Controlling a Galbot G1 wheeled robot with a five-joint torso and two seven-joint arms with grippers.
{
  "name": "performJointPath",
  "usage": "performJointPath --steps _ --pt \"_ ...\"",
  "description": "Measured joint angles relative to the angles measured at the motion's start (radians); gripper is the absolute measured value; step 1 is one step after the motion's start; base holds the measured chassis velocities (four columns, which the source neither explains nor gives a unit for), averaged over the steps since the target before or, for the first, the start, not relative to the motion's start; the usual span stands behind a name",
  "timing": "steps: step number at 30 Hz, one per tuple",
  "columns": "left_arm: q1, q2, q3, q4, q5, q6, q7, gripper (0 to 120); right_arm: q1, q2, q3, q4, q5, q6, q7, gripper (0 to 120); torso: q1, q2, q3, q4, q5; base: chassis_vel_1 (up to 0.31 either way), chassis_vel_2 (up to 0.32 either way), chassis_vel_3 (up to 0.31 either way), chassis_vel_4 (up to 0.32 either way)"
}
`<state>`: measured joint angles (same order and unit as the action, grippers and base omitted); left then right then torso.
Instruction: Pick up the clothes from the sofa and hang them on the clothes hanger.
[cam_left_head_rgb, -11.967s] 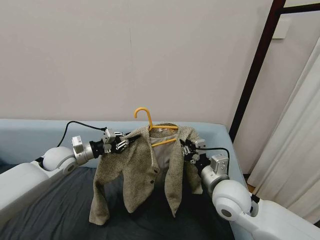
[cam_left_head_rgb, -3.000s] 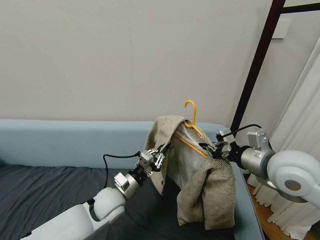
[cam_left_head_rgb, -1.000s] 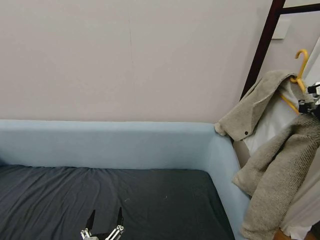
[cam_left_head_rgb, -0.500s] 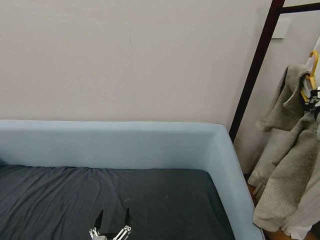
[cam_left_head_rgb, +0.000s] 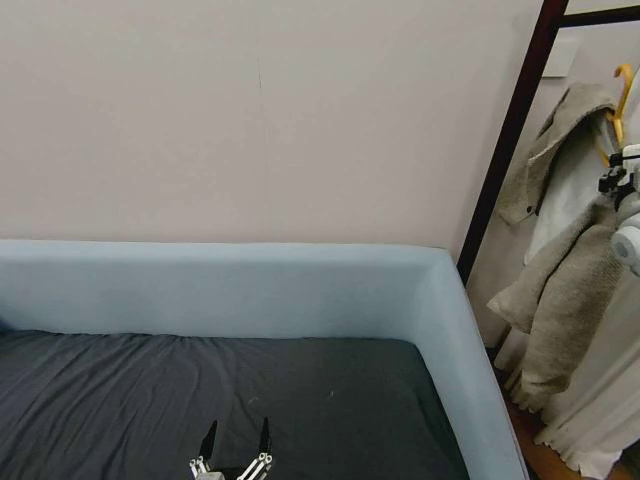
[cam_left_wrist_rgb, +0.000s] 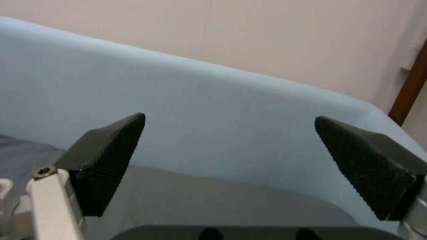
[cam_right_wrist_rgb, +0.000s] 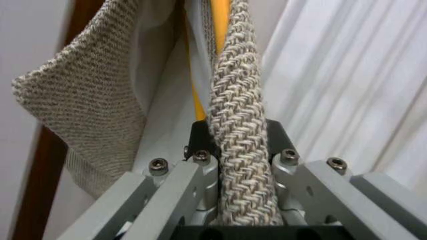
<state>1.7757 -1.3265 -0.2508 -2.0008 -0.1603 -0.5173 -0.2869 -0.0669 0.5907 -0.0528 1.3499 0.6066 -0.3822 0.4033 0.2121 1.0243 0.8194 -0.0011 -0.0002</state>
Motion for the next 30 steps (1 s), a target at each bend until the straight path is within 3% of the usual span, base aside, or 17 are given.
performJointPath --steps 8,18,30 --pt "0.007 -0.001 -0.016 -0.006 -0.001 -0.005 -0.002 100 0.132 0.009 -0.088 0.004 0.002 -0.051 0.001 8 0.0 0.0 0.0 -0.0004 -0.0002 0.0 0.0 0.0 0.0" --pt "0.007 -0.001 -0.013 -0.013 -0.001 -0.011 -0.005 100 0.388 -0.021 -0.272 0.036 0.249 -0.295 0.065 8 0.0 0.0 0.0 -0.0007 -0.0001 0.0 0.0 0.0 0.0" --pt "0.015 0.006 0.001 -0.021 0.007 -0.022 -0.006 100 0.601 0.056 -0.439 -0.033 0.434 -0.355 0.207 8 0.0 0.0 0.0 -0.0003 -0.0001 0.0 0.0 0.0 0.0"
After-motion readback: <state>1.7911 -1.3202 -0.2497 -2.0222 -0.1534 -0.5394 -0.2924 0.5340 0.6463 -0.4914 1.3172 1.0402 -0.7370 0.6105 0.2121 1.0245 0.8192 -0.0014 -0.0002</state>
